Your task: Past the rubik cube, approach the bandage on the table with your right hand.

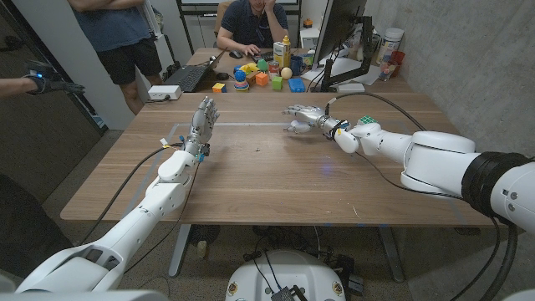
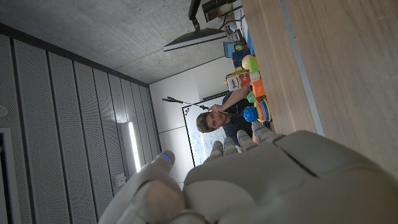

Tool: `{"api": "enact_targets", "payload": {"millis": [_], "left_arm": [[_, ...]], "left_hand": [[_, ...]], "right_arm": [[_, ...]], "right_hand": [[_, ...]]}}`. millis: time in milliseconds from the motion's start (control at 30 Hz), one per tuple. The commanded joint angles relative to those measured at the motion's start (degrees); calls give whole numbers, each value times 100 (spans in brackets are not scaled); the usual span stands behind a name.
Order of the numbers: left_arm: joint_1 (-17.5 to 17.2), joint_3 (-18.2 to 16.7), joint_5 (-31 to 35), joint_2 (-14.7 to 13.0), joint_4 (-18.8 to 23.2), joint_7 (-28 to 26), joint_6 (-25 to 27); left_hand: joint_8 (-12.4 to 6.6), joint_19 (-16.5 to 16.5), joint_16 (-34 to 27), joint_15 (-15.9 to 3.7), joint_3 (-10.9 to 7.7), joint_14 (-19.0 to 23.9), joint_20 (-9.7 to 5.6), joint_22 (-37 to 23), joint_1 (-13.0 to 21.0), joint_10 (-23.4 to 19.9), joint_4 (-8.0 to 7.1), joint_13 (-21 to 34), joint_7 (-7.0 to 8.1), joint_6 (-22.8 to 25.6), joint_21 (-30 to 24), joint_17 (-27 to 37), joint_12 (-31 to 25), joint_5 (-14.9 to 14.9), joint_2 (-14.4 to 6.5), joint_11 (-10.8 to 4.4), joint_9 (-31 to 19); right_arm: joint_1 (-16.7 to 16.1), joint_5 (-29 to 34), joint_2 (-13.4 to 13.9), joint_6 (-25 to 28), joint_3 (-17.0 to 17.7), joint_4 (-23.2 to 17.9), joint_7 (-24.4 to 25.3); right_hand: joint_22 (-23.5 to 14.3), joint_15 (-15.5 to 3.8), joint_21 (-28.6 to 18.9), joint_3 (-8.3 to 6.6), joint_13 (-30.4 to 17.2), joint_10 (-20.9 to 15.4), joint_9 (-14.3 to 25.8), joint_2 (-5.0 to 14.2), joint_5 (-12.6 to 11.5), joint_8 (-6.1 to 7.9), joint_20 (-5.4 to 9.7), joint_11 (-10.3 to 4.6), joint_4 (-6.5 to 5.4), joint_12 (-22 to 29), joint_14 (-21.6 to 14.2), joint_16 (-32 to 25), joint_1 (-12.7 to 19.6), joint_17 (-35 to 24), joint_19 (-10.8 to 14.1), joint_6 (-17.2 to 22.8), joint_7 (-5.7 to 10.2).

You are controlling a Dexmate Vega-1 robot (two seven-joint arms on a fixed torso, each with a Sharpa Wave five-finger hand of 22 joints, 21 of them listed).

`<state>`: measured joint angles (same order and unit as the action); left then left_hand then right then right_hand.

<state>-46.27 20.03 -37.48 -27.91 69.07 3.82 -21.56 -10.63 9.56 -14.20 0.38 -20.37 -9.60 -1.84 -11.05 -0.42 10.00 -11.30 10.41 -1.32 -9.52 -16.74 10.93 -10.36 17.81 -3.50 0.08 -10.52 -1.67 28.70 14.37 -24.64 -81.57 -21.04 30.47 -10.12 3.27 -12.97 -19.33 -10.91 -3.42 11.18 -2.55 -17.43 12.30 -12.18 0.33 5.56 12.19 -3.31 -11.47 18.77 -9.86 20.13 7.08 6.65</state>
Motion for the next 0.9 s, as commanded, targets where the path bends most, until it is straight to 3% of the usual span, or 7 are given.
{"api": "enact_targets", "payload": {"millis": [33, 900], "left_arm": [[-11, -1, 6, -5, 33, -25, 25], [62, 5, -28, 28, -89, 65, 9]], "left_hand": [[-37, 444, -35, 38, 21, -1282, -63, -27, -8, 1440, -12, 18, -13, -1463, 22, 16, -38, 21, -724, 34, -25], [-36, 424, -37, 50, 42, -1277, -56, -29, -10, 1440, -12, 18, -22, -1461, 49, 15, -35, 25, -722, 36, -25]], "right_arm": [[-30, -100, -28, 204, -90, 14, -220], [-25, -195, -30, 212, -79, 12, -222]], "right_hand": [[-17, -13, -59, -16, -20, -65, 21, 34, -36, 37, -14, -13, 62, 34, -59, -46, 113, -18, 96, 92, 10], [-9, -45, -29, -43, -19, -173, 24, 74, -69, 7, -28, -22, 111, 36, -145, -32, 247, -17, 226, 101, 12]]}}
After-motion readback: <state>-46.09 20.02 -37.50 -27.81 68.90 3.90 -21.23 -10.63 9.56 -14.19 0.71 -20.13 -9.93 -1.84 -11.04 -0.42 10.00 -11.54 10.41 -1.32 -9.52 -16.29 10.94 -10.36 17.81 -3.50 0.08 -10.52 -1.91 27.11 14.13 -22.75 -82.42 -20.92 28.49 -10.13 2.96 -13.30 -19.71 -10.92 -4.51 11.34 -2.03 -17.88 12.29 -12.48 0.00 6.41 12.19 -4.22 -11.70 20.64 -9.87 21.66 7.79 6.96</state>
